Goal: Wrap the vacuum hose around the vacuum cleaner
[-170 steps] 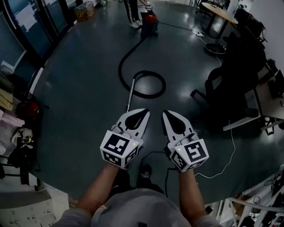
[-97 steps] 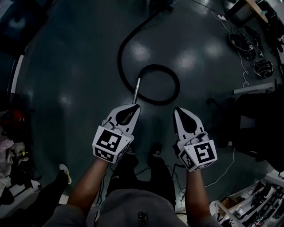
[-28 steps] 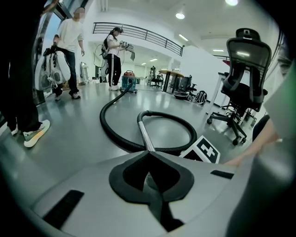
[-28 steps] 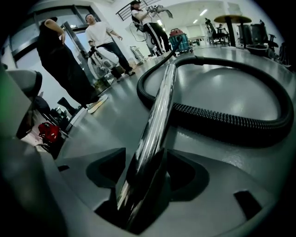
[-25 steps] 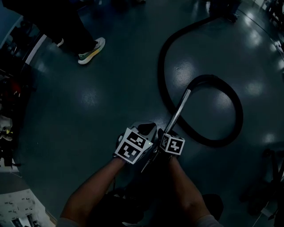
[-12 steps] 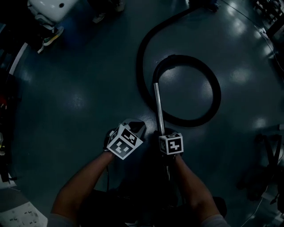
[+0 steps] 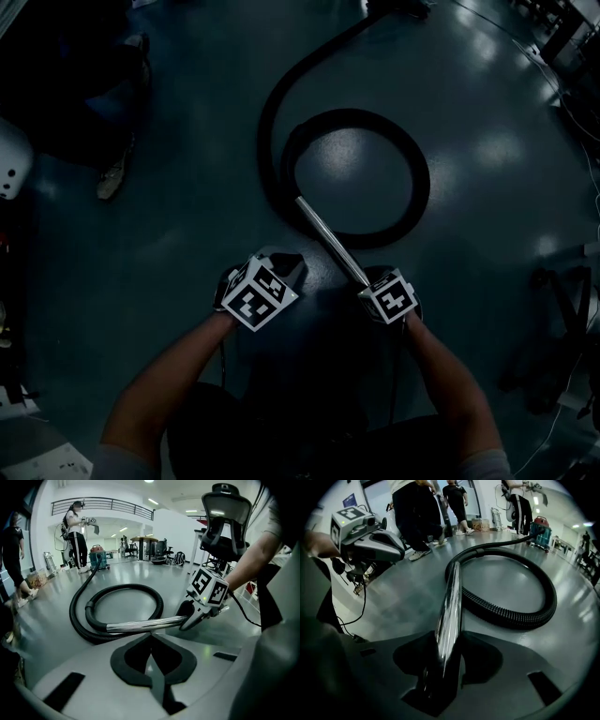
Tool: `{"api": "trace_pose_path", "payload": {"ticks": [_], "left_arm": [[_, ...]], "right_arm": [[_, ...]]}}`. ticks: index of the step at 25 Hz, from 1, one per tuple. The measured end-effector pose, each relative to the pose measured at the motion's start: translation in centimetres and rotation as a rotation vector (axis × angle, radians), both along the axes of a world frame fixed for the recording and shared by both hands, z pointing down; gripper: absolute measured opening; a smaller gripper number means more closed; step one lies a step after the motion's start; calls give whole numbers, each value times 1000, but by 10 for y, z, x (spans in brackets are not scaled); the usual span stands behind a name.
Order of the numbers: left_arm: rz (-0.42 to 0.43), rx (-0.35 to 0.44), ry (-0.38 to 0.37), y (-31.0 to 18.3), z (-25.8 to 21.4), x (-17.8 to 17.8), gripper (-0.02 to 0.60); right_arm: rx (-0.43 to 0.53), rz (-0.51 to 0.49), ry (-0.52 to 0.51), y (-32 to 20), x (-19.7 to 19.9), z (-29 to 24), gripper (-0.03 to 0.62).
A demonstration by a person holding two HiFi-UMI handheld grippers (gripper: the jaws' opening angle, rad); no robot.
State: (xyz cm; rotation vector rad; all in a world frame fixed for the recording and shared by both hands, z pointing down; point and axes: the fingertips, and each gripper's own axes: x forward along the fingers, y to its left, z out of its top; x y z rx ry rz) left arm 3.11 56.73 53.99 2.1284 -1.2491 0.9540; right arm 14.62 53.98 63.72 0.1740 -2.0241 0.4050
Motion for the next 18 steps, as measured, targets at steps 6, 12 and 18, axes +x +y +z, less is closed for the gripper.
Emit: {"api": "trace_pose_path", "payload": {"ticks": [6, 12, 18], "left_arm": [[29, -2, -57, -11, -22, 12, 8], [83, -54, -101, -19, -49, 37, 8], [103, -45, -105, -53, -68, 51, 8]], "right_arm": [[67, -94, -2, -16, 36, -12, 176], [106, -190, -10, -30, 58, -20, 176], [89, -262, 6, -42, 72, -32, 176]]}}
